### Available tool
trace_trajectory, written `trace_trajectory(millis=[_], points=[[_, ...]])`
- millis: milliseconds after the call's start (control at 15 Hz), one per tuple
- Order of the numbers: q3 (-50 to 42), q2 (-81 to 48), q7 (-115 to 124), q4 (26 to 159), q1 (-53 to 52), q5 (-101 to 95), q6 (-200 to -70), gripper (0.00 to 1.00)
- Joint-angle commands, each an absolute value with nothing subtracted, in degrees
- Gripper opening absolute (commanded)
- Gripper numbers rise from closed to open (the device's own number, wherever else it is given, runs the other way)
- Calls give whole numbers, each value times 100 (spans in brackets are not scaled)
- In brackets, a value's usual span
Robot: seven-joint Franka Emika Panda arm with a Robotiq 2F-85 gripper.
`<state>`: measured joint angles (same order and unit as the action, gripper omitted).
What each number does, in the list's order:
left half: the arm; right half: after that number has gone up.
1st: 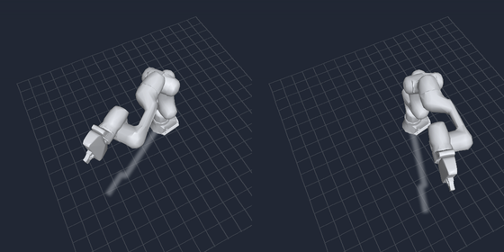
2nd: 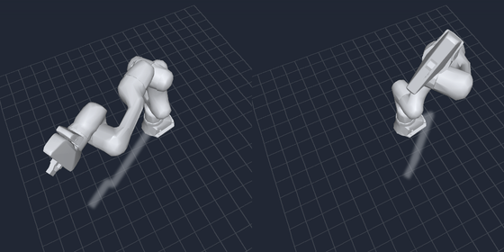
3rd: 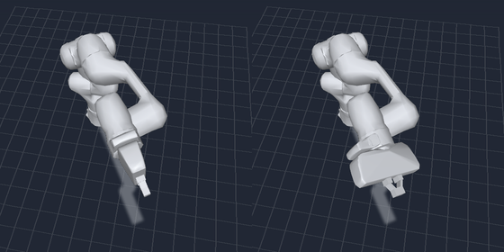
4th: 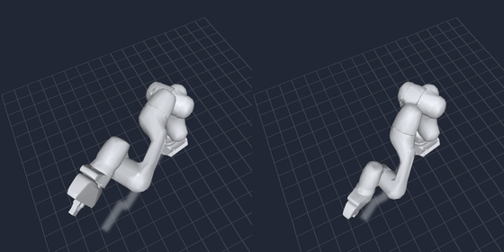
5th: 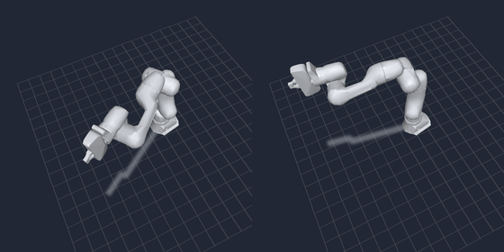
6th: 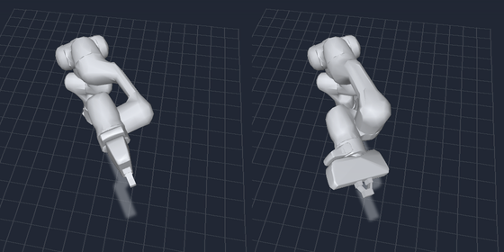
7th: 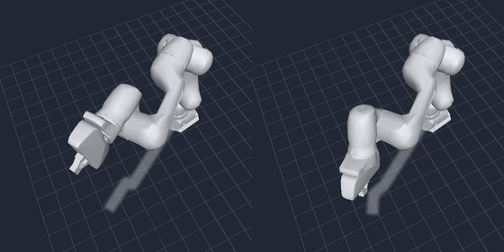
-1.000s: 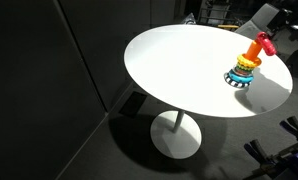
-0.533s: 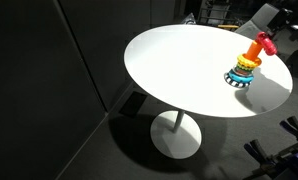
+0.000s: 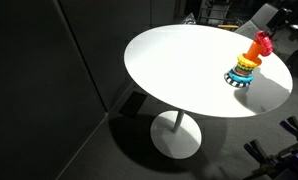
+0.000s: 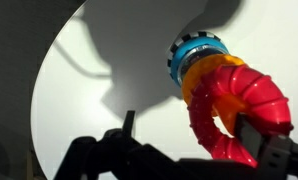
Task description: Put the red ring on the ring holder
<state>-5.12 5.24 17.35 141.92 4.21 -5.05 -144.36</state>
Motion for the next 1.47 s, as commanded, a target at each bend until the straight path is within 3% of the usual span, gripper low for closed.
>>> trace_trajectory(millis=[0,1400], points=[[-438,535,1639,14123,447,-362,-14370,100],[-238,531,1851,13973,379,-188,-14246,100]])
